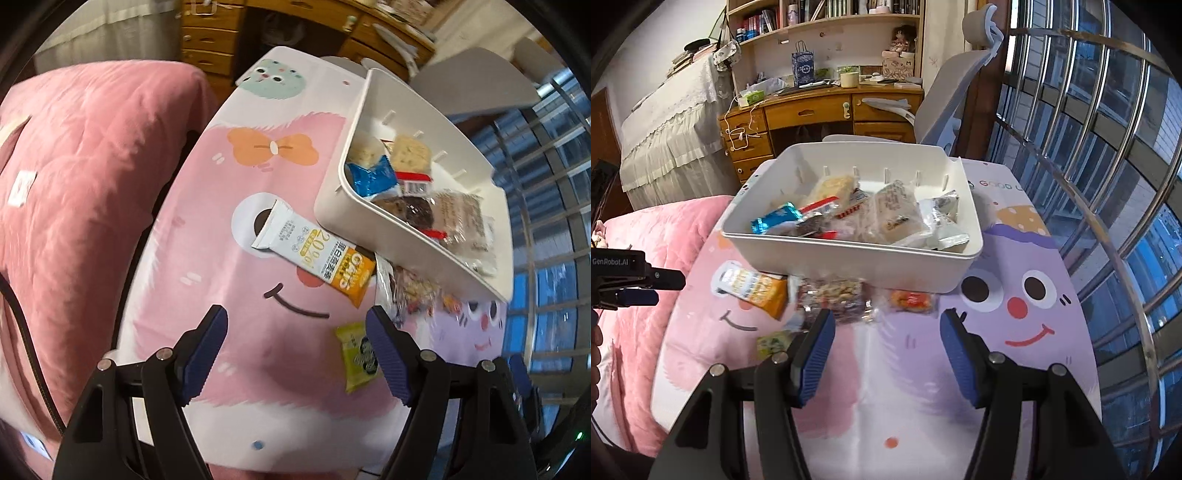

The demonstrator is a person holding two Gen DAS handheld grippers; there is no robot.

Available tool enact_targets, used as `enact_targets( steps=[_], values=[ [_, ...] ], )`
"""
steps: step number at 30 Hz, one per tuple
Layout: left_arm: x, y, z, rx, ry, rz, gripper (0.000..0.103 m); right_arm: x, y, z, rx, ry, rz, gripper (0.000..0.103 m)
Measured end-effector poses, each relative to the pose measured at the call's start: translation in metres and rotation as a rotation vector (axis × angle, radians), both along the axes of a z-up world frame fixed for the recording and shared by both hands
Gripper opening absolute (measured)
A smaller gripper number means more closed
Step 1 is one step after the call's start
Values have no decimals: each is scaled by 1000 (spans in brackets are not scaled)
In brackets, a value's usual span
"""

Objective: Organize snacks
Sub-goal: 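Move both open tools toward the OATS protein bar beside the tray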

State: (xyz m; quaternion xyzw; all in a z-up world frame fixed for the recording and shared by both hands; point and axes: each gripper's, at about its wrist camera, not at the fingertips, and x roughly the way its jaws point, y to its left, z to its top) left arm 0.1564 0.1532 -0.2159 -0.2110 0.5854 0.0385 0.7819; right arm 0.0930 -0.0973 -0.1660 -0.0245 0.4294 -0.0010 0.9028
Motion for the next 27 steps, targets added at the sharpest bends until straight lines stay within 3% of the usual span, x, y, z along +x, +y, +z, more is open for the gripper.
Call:
enact_targets(
  steps=[13, 27],
  values=[
    [40, -18, -55, 17, 29, 202, 76, 55, -39, -67, 55, 30, -21, 60],
    [63, -19, -75, 36, 75, 240, 76, 74, -30, -97, 63, 108, 18, 60]
  ],
)
